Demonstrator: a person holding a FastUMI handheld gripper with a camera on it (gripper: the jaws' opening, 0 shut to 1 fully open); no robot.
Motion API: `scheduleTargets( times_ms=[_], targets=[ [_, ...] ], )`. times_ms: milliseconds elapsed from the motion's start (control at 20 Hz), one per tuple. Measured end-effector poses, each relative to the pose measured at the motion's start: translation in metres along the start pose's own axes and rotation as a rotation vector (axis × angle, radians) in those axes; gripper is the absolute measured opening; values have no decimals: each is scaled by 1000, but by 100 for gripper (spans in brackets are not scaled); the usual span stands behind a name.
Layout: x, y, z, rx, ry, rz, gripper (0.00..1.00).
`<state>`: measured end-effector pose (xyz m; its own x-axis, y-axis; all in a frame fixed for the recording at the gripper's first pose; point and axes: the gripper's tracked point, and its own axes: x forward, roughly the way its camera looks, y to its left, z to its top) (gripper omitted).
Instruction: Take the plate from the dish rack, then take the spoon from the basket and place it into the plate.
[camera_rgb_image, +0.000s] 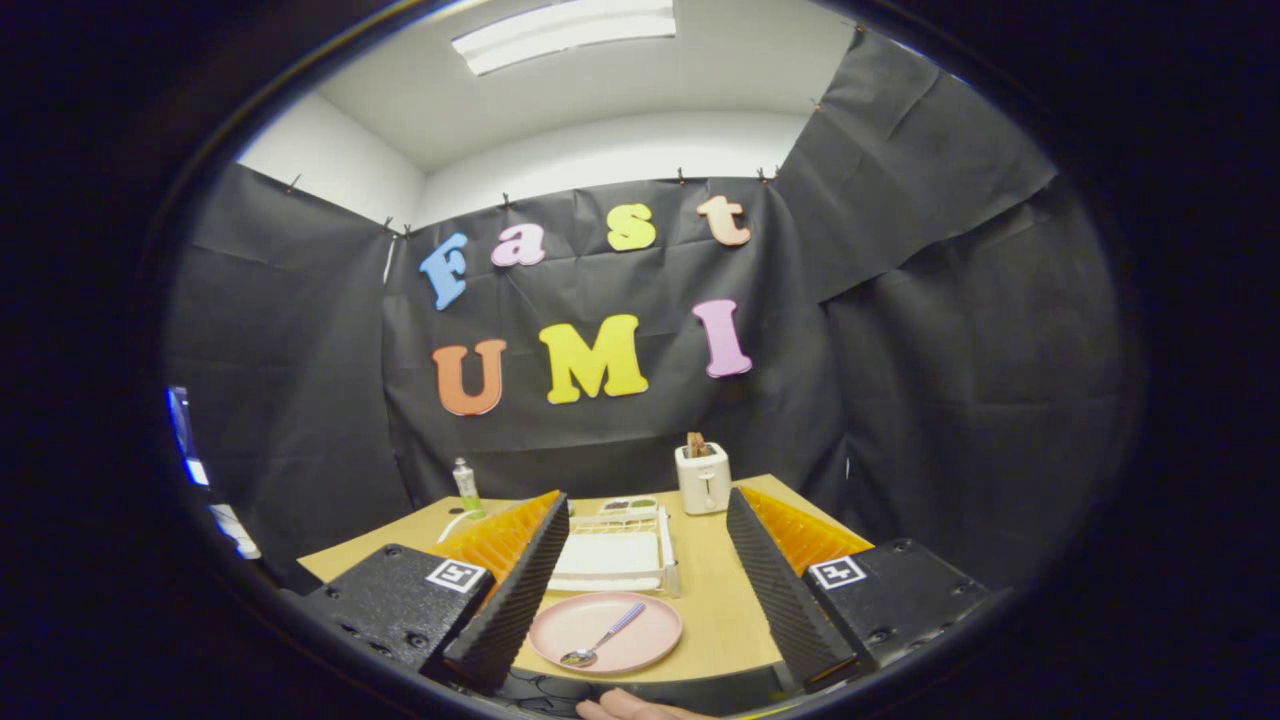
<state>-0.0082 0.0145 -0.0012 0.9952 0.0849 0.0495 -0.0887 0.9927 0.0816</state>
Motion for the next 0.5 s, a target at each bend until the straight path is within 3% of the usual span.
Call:
scheduleTargets(
  times_ms=[500],
  targets=[
    [6, -5, -14, -5, 39, -9, 100]
  ],
)
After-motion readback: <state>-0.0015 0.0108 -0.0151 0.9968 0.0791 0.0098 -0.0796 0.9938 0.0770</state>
